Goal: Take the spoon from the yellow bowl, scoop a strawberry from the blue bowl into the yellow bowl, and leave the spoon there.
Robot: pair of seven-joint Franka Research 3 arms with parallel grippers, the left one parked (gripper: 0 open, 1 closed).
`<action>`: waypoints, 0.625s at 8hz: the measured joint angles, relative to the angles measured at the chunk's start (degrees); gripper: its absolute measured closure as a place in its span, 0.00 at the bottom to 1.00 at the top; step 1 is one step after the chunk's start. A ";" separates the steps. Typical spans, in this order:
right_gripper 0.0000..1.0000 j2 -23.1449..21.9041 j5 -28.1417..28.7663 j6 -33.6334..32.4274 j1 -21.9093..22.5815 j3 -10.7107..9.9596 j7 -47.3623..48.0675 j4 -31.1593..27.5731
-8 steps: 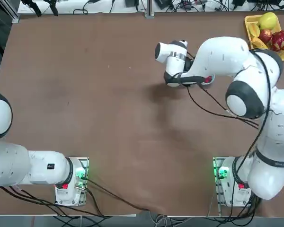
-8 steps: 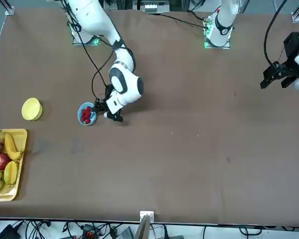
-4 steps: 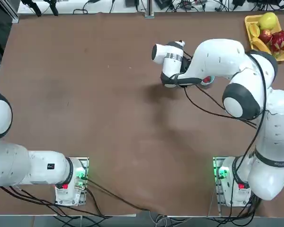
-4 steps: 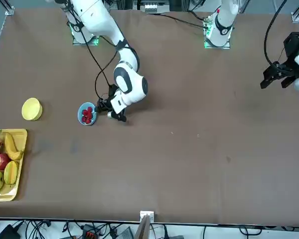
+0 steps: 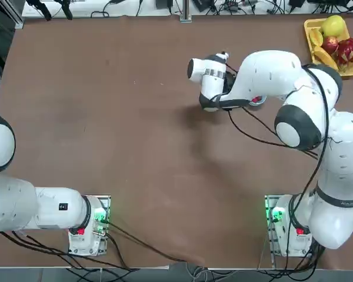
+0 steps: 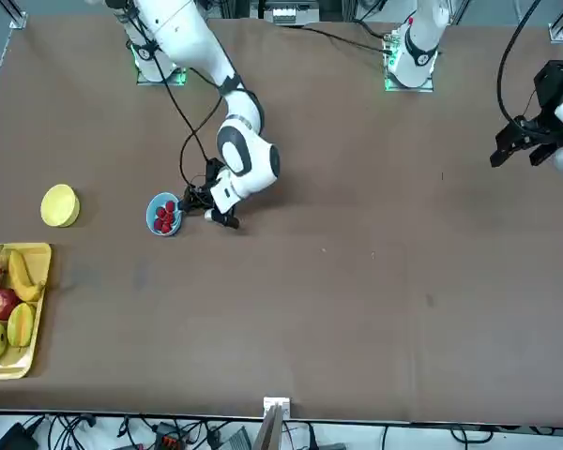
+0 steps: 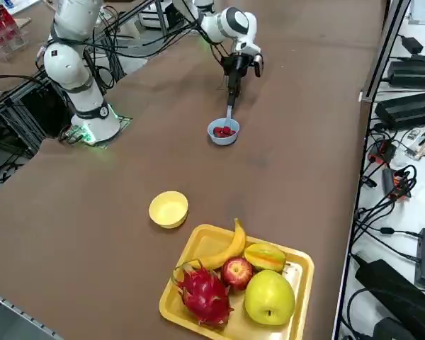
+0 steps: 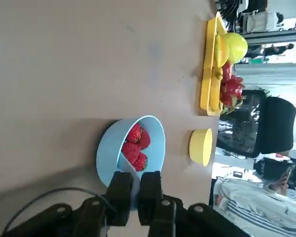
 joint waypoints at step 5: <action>0.89 2.14 -3.12 -2.42 0.85 0.03 0.00 0.24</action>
